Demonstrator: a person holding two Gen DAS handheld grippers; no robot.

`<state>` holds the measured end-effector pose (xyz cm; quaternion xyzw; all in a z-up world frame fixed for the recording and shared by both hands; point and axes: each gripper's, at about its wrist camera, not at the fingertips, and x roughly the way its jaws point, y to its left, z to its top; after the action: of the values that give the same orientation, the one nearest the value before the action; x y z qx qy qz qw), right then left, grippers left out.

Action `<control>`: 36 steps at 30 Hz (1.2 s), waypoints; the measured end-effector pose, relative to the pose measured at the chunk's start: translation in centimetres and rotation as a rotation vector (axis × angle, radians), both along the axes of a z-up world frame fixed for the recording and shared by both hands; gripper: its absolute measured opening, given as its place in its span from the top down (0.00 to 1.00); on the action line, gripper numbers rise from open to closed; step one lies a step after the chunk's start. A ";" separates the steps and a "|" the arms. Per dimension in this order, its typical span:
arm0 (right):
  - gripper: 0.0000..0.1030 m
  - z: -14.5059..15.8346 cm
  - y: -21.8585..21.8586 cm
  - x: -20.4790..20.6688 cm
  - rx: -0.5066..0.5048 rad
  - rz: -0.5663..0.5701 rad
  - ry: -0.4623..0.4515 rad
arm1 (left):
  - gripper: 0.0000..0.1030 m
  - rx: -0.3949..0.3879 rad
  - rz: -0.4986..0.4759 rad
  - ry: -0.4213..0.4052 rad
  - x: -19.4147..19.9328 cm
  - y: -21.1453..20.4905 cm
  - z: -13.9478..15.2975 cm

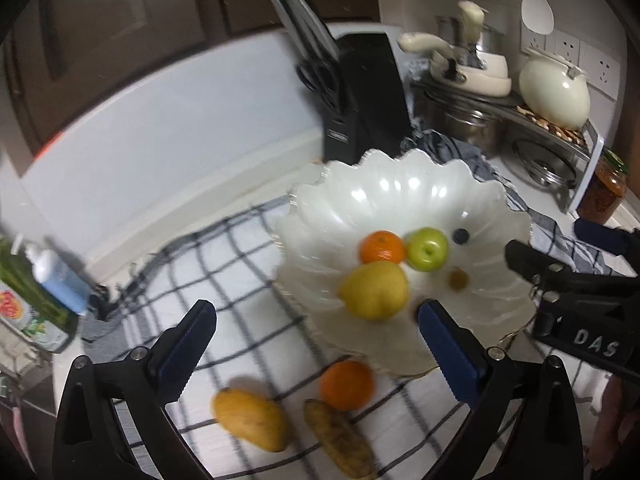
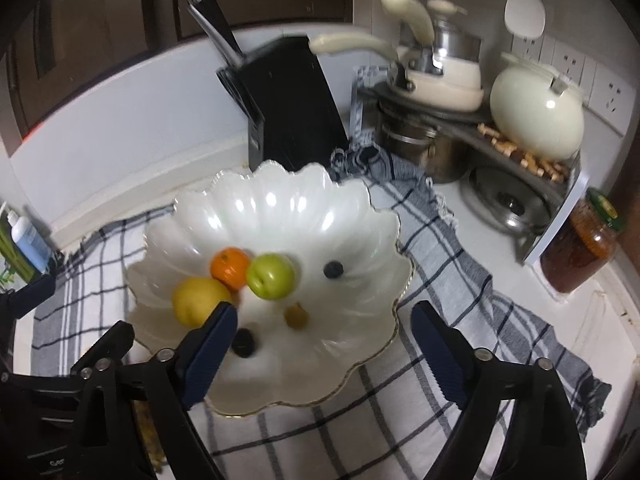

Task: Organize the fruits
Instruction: 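Withdraw both tools from the bowl back over the towel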

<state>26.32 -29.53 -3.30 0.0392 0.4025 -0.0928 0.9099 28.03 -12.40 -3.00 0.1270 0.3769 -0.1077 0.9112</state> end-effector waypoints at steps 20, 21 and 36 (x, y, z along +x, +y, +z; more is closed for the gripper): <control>0.11 4.9 11.7 -4.0 -0.060 0.139 -0.133 | 0.00 0.000 0.192 -0.104 -5.8 11.8 3.8; 0.11 4.9 12.1 -4.1 -0.062 0.146 -0.134 | 0.00 -0.004 0.200 -0.104 -6.0 12.3 3.7; 0.11 3.4 15.9 -5.8 -0.085 0.187 -0.132 | 0.00 -0.015 0.272 -0.093 -9.2 16.2 1.4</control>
<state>20.48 -13.66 0.06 -0.0313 0.3395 -0.0218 0.9398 18.81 3.82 -1.57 0.0725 0.3472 0.0201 0.9348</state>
